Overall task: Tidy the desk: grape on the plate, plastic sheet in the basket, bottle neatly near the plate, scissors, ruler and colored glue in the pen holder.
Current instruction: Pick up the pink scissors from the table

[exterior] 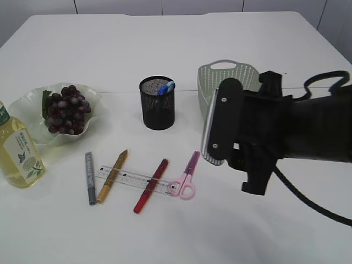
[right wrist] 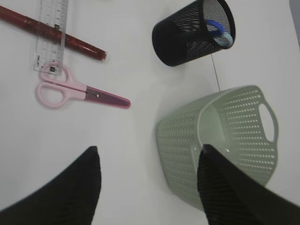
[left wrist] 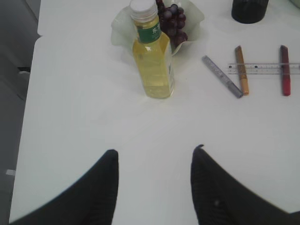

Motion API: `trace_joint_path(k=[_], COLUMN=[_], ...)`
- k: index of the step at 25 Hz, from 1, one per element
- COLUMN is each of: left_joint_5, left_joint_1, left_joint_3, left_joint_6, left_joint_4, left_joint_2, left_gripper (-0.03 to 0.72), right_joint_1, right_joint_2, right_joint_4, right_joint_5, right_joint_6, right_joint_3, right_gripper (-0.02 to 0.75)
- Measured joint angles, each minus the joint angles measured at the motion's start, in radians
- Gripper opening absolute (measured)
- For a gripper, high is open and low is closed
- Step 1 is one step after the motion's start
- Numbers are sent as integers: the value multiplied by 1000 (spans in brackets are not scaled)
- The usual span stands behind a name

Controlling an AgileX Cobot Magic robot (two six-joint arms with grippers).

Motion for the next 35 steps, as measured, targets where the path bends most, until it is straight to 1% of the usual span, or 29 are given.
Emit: trace_joint_path(k=[4, 7, 12, 15, 18, 22, 23, 25, 28, 30, 35], left_joint_5=[14, 20, 22, 22, 22, 22, 22, 22, 22, 22, 22], left_joint_1=[0, 0, 0, 0, 0, 0, 0, 0, 0, 0, 0], left_joint_3=[0, 0, 0, 0, 0, 0, 0, 0, 0, 0, 4], left_joint_6=[0, 0, 0, 40, 61, 68, 68, 68, 68, 68, 70], left_joint_4=[9, 34, 53, 54, 54, 54, 54, 54, 54, 54, 53], left_joint_2=[0, 0, 0, 0, 14, 35, 37, 39, 64, 97, 190], left_gripper=[370, 370, 370, 370, 370, 370, 370, 370, 370, 370, 370], right_joint_1=[0, 0, 0, 0, 0, 0, 0, 0, 0, 0, -17], right_joint_2=[90, 116, 120, 122, 127, 127, 127, 127, 127, 127, 130], right_joint_4=[-18, -18, 46, 75, 153, 308, 352, 452, 635, 713, 846], right_joint_5=[-50, -57, -33, -15, 46, 174, 216, 291, 409, 470, 510], right_joint_6=[97, 173, 223, 227, 227, 226, 204, 92, -176, -307, -632], right_joint_3=[-57, -97, -144, -151, -151, -151, -151, -153, -153, -153, -170], right_gripper=[467, 465, 451, 434, 428, 426, 426, 424, 407, 400, 395])
